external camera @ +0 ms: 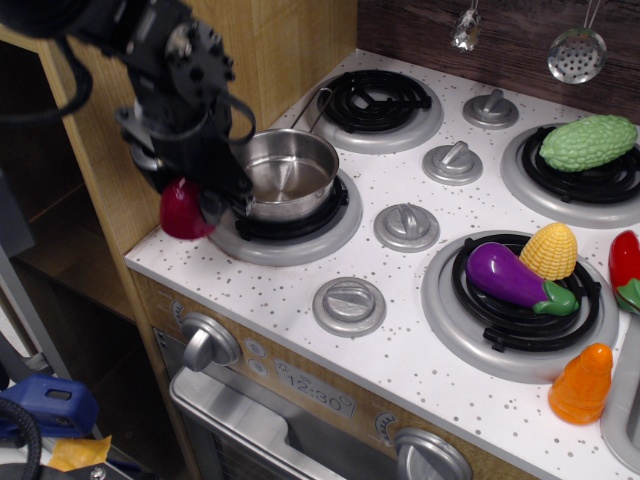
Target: Put sweet potato in pan which is on stove
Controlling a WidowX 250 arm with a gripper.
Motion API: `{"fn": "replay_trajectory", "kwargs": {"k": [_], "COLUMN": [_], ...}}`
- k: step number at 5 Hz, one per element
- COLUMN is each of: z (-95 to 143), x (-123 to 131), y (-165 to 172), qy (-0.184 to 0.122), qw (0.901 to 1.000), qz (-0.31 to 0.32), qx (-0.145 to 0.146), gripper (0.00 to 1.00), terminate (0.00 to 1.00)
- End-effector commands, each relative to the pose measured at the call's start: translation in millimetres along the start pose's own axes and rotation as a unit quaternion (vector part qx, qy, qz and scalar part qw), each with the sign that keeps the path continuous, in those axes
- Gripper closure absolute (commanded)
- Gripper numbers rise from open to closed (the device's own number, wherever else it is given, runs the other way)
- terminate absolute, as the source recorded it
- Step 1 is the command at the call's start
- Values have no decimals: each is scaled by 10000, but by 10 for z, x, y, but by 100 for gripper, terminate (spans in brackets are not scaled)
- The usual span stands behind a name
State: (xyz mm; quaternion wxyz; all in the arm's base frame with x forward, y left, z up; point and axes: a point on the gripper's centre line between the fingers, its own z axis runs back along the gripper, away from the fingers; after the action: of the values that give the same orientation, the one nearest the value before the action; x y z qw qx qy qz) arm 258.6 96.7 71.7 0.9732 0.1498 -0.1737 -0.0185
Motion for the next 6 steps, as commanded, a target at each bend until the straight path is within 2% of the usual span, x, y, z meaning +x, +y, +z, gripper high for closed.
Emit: {"fn": "replay_trajectory", "kwargs": {"k": [1,3,4,5,6], "z": [157,-50,-150,-126,-104], "x": [346,625,703,805,837], "y": [136,97,-11,-94,-173], "qy": [-540,-1155,-1355,-1410,-1327], "qw": [9981,9927,9900,9894,9911], "qz": [-160,-253,-323,-291,-130], "qx": [256,249,215,169,-35], "gripper": [100,100,100,100,100], "terminate": [0,0,0,0,0]}}
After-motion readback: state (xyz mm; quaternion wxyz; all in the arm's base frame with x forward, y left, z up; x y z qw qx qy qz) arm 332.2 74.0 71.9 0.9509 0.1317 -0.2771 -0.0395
